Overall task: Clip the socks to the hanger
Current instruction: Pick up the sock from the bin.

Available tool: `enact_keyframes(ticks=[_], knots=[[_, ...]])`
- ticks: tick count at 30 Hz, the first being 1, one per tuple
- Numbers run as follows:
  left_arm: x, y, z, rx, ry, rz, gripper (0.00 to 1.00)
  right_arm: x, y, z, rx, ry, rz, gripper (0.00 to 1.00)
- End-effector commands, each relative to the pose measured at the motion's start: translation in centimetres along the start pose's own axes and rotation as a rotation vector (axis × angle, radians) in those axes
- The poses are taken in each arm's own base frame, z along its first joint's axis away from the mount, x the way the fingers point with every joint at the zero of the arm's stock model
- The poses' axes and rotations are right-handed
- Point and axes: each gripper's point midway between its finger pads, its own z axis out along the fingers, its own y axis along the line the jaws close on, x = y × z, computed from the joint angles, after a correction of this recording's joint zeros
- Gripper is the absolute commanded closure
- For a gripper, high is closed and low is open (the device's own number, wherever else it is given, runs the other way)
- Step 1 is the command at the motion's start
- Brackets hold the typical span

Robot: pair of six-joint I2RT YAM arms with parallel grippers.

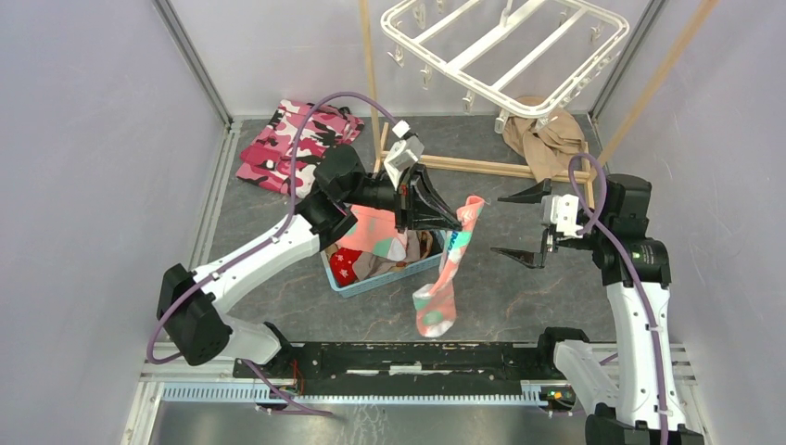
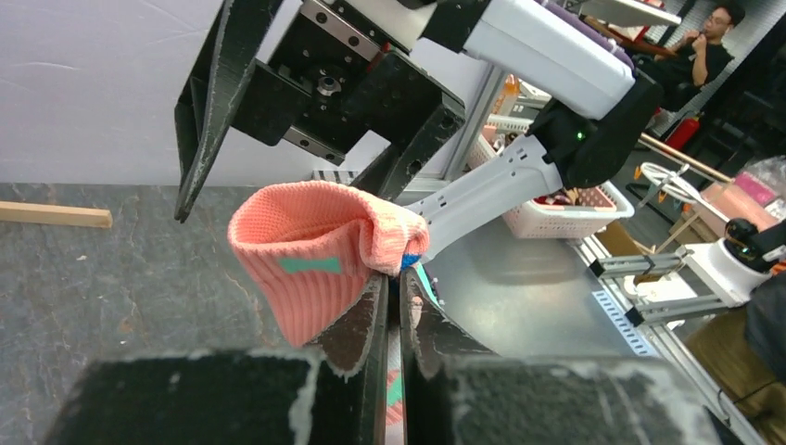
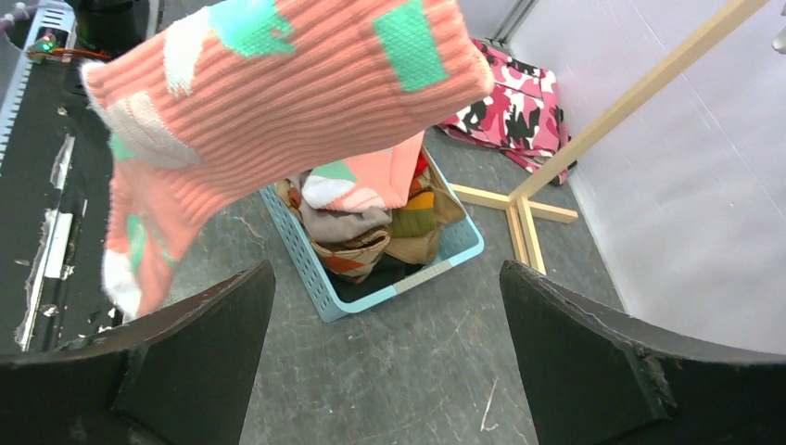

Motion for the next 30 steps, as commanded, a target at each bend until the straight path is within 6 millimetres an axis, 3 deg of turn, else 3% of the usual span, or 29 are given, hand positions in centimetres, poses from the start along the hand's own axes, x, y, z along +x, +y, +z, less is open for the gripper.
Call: enact_keyframes(ticks=[1,9,19,24,30], knots=[[0.2,-2.1,-0.5,0.064,0.048,0.129,0.98,-1.1,0.3,0.4,-0.046,-0.064,-0.008,0.02],[1.9,-1.5,1.3,0.124,0.086,0.125,0.98,-1.3,1.1,1.4,-0.12,-0.095,0.024,0.03],[3.5,-1.0,2.7,0.151,0.131,0.111,0.98,-2.7,2.4,2.2,-0.2,-0.142,0.034,0.14],[4.1,-0.6,2.6,0.139,0.15,0.119,0.98,-2.7,2.9,2.3,-0.213,-0.132,0.034,0.32],[4.3,-0.2,2.6,0.123,0.156,0.127,0.98,-2.7,2.8,2.3,-0.202,-0.101,0.03,0.68]])
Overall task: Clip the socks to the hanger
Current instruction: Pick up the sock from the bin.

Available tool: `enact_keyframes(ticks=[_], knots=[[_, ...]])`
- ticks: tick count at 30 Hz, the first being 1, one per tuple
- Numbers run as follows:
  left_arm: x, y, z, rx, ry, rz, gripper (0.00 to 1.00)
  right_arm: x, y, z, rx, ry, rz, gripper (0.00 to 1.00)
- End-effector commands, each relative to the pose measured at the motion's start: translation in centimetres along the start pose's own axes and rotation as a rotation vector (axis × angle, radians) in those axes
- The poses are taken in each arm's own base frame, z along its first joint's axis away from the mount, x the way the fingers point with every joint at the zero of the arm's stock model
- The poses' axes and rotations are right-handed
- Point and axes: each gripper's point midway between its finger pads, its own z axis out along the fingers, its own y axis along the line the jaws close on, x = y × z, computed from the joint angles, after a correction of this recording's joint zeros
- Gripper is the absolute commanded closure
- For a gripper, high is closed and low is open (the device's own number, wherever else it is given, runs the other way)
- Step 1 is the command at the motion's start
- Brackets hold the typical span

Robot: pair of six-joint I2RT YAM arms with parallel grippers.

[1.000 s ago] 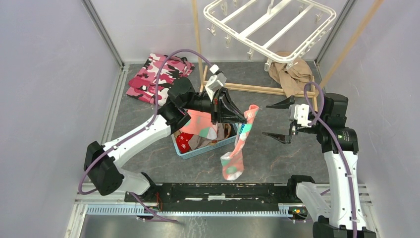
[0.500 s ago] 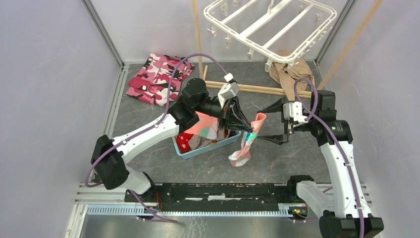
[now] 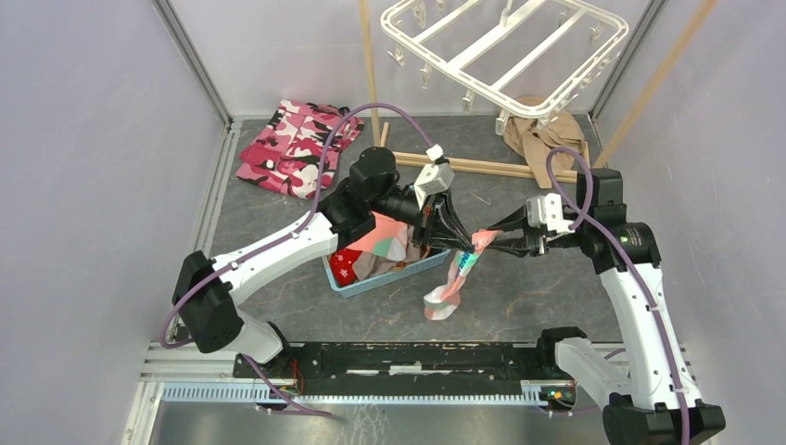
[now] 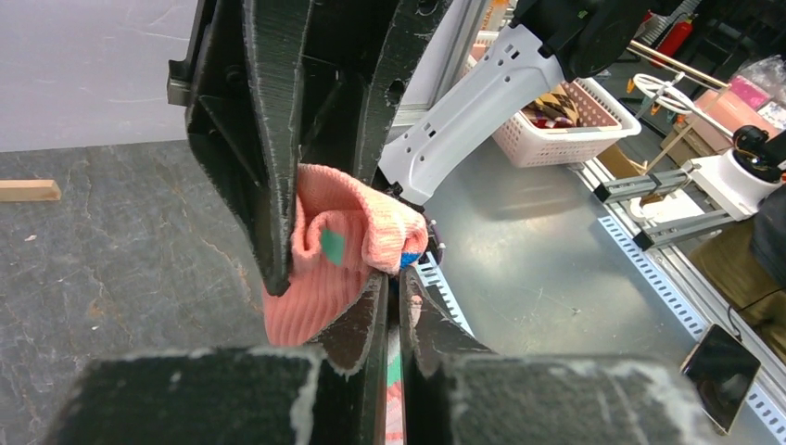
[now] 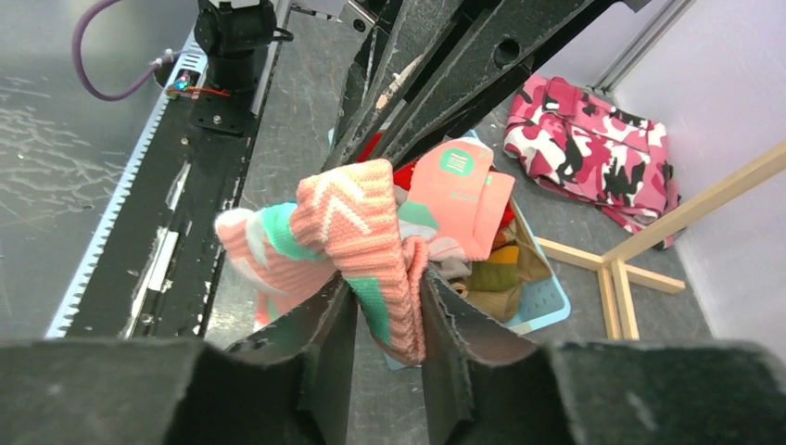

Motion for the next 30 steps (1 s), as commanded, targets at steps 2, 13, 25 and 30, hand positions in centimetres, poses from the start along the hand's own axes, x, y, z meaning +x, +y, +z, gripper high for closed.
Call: enact_keyframes(ticks=[2,13,25,30], knots=[[-1.3,0.4,0.0,-0.022,-0.007,0.098,0.98,-1.4,-0.3,-0.3,0.016,0.022,-0.048,0.81],[-1.6,3.3,-5.8,-0.564,-0.077,0.147,0.25,2.3,-4.1,-3.2,0.265,0.32,-0.136,1.0],[-1.6,5.0,-2.4,-0.676,-0.136,0.087,0.18,2.2,-5.4,-3.2,0.322,0.294,-0.107,0.99],[-2.0,6.2,-0.8,-0.671,-0.126,0.095,0.28,2.4,-5.4,-3.0,0.314,0.29,-0.093,0.99]])
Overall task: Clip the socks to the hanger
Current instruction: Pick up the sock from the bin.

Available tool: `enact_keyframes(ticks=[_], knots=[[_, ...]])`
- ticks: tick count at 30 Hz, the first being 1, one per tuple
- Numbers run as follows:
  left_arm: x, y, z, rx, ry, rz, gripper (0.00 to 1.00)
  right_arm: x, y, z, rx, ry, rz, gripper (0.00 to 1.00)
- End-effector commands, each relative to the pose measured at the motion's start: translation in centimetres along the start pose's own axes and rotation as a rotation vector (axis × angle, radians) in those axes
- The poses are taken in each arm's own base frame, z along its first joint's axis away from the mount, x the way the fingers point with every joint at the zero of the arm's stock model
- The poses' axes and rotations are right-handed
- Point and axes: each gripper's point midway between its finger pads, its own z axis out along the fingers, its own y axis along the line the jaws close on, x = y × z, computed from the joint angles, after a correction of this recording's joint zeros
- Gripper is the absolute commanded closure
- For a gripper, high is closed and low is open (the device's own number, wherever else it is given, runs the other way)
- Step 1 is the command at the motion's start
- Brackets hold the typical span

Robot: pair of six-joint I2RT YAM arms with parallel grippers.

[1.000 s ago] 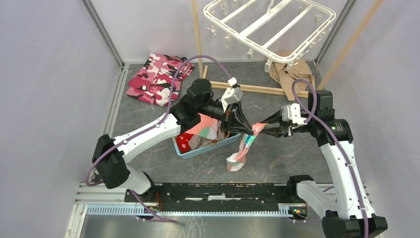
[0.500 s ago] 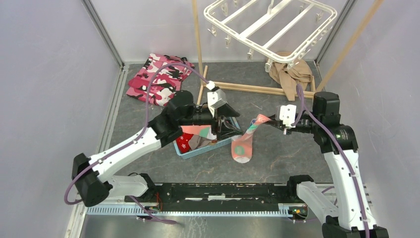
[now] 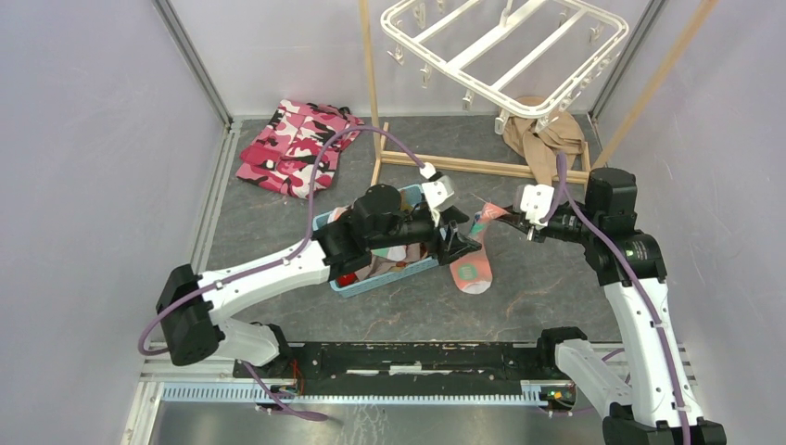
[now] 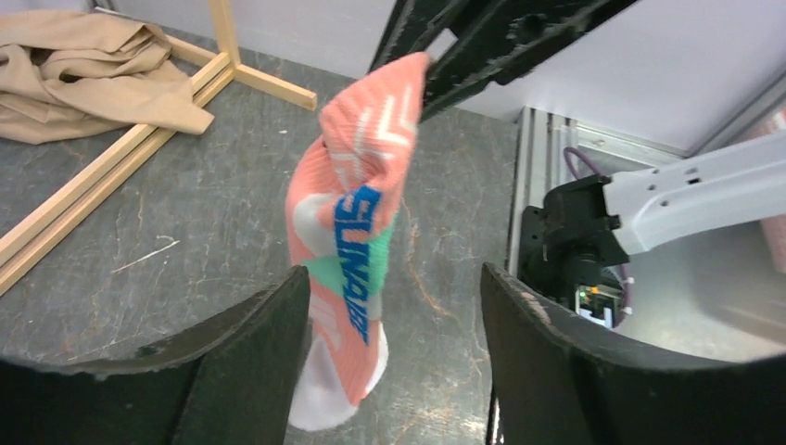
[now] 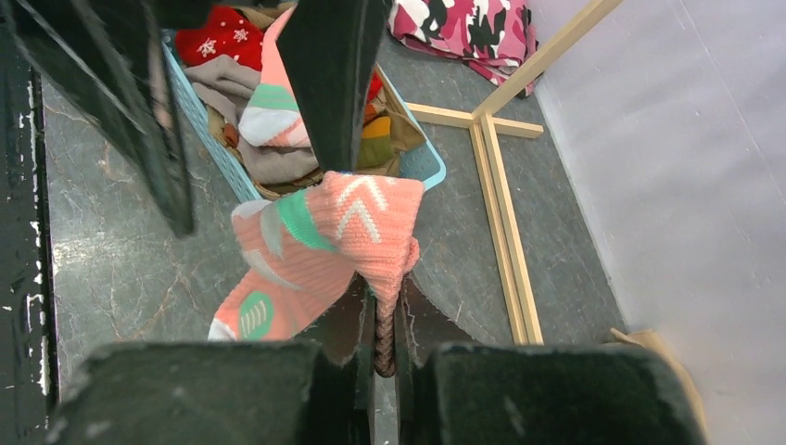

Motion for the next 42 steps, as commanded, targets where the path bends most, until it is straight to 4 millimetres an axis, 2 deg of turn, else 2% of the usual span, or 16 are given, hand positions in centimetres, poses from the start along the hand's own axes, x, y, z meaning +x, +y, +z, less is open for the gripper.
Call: enact_keyframes(ticks=[1,6,10,12,13,15,17,20,22,26,30,35,42], knots=[[-3.9,0.5,1.3,-0.035,-0.097,0.012,0.29,-0.6,-0.4,0.1,0.01,-0.019,-0.01,0.99],[-3.1,1.0,2.5,-0.041,-0.075,0.014,0.38,-0.7,0.0,0.2,-0.006,-0.032,-0.005,0.99],[-2.9,1.1,2.9,-0.037,-0.067,0.024,0.82,-0.6,0.4,0.2,-0.017,-0.037,0.001,0.98],[-2.7,1.1,2.8,-0.032,-0.061,0.037,0.95,-0.6,0.6,0.3,-0.025,-0.04,0.008,0.96],[-2.6,1.0,2.6,-0.029,-0.058,0.052,0.98,-0.5,0.7,0.3,-0.031,-0.04,0.015,0.93],[-2.0,1.0,1.9,-0.026,-0.048,0.117,0.98,-0.4,1.0,0.3,-0.043,-0.039,0.033,0.79],[-0.3,1.3,0.8,-0.03,-0.025,0.213,0.98,-0.3,1.5,0.5,-0.069,-0.048,0.063,0.56],[0.8,1.9,-1.1,-0.055,-0.011,0.373,0.98,-0.2,3.0,0.8,-0.133,-0.08,0.112,0.31],[0.3,2.1,-2.2,-0.075,-0.031,0.454,0.98,0.0,3.7,0.9,-0.165,-0.096,0.127,0.24],[-1.1,1.4,-3.3,-0.061,-0.102,0.515,0.98,-0.1,4.5,1.3,-0.212,-0.139,0.152,0.21],[-1.0,0.3,-2.7,-0.002,-0.116,0.474,0.98,-0.7,4.9,1.6,-0.26,-0.191,0.174,0.22],[-1.4,-0.8,-2.2,0.057,-0.156,0.424,0.98,-1.3,4.0,1.7,-0.257,-0.202,0.156,0.22],[-0.9,-1.5,-1.7,0.104,-0.157,0.398,0.98,-2.6,4.0,1.5,-0.278,-0.25,0.153,0.31]])
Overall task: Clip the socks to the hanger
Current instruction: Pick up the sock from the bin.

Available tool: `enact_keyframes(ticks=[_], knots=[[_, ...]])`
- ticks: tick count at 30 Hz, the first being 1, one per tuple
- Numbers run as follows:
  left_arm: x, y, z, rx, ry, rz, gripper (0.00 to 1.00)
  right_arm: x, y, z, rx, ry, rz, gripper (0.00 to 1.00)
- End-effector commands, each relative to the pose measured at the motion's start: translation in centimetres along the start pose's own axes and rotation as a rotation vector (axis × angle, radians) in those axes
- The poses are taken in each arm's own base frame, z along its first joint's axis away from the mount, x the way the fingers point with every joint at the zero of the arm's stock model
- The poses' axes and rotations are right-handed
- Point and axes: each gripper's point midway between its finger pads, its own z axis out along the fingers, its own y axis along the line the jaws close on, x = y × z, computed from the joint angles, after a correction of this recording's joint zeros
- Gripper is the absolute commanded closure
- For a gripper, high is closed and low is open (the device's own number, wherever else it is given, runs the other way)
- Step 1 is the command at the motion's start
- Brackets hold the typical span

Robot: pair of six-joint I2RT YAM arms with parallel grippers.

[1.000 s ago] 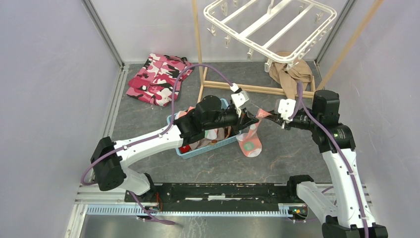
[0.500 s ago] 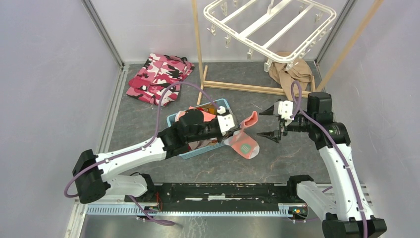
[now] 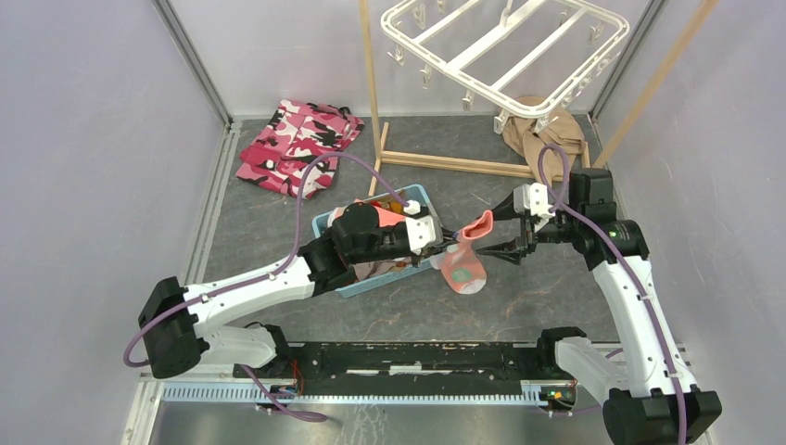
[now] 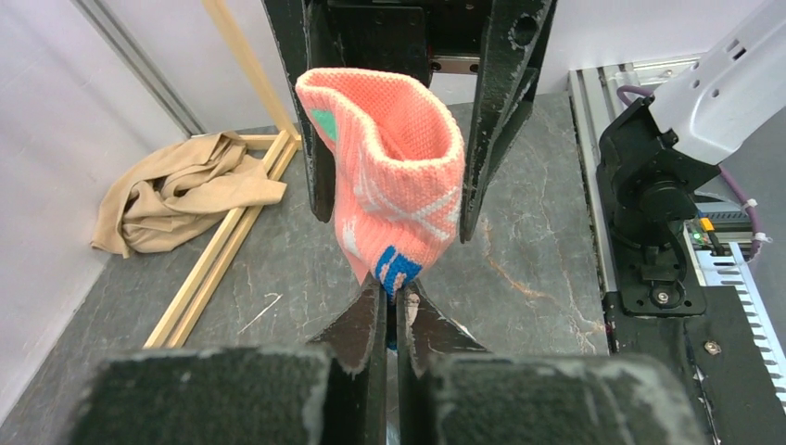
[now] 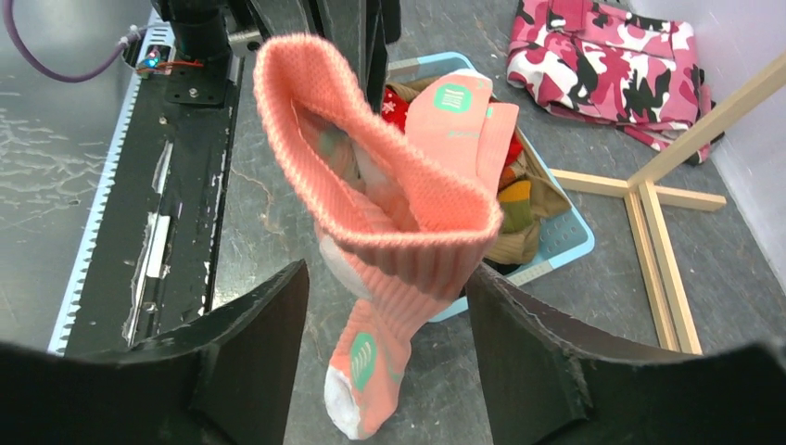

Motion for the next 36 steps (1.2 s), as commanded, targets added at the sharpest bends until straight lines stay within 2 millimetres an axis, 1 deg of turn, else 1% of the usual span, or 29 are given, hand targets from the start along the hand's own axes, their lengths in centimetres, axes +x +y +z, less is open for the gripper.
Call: enact_keyframes(ticks=[1,3,5,9,11,12,13,14,15,16,17,20,21,23,26,29,32,36], knots=[[-1.9,-0.6,0.6,0.043,-0.081,-0.008,0.98,-3.1,0.2,0.0,-0.032,-0.071,-0.072,0.33],[-1.9,-0.7,0.8,0.051,-0.08,-0.015,0.98,-3.4,0.2,0.0,-0.034,-0.078,-0.07,0.39],[-1.8,-0.7,0.8,0.049,-0.081,-0.017,0.98,-3.5,0.2,-0.1,-0.034,-0.081,-0.071,0.46],[-1.8,-0.6,0.8,0.039,-0.083,-0.026,0.98,-3.5,0.3,-0.1,-0.033,-0.081,-0.069,0.74],[-1.6,-0.6,0.7,0.033,-0.079,-0.036,0.98,-3.6,0.2,-0.1,-0.03,-0.083,-0.066,0.87],[-1.4,-0.6,0.7,0.031,-0.077,-0.045,0.98,-3.6,0.1,-0.1,-0.028,-0.082,-0.068,0.91],[-1.4,-0.5,0.7,0.026,-0.076,-0.058,0.95,-3.6,0.1,-0.1,-0.024,-0.08,-0.071,0.94],[-1.3,-0.5,0.6,0.02,-0.074,-0.074,0.83,-3.6,-0.1,-0.1,-0.017,-0.075,-0.075,0.97],[-1.3,-0.5,0.5,0.014,-0.072,-0.095,0.67,-3.6,-0.3,-0.2,-0.005,-0.066,-0.083,0.98],[-1.3,-0.5,0.3,0.01,-0.074,-0.12,0.56,-3.5,-0.6,-0.3,0.013,-0.049,-0.093,0.98],[-1.4,-0.6,0.1,0.013,-0.077,-0.145,0.49,-3.3,-1.0,-0.4,0.034,-0.03,-0.105,0.99],[-1.8,-0.9,-0.6,0.017,-0.104,-0.189,0.36,-2.8,-1.5,-0.8,0.064,0.023,-0.15,0.99],[-2.3,-0.9,-0.9,0.009,-0.131,-0.195,0.31,-2.7,-1.6,-0.9,0.069,0.034,-0.165,0.99],[-3.1,-0.7,-1.4,-0.014,-0.173,-0.231,0.25,-2.6,-1.6,-1.0,0.069,0.044,-0.181,0.99],[-4.1,-0.1,-1.3,-0.042,-0.206,-0.26,0.25,-2.4,-1.6,-1.0,0.065,0.053,-0.198,0.99],[-4.9,0.7,-0.4,-0.057,-0.218,-0.282,0.33,-2.3,-1.7,-1.1,0.064,0.061,-0.22,0.99],[-5.5,1.2,0.4,-0.055,-0.225,-0.284,0.36,-2.3,-1.7,-1.1,0.063,0.065,-0.228,0.99],[-5.2,1.4,1.3,-0.051,-0.218,-0.281,0.4,-2.1,-1.6,-1.1,0.062,0.069,-0.229,0.99]])
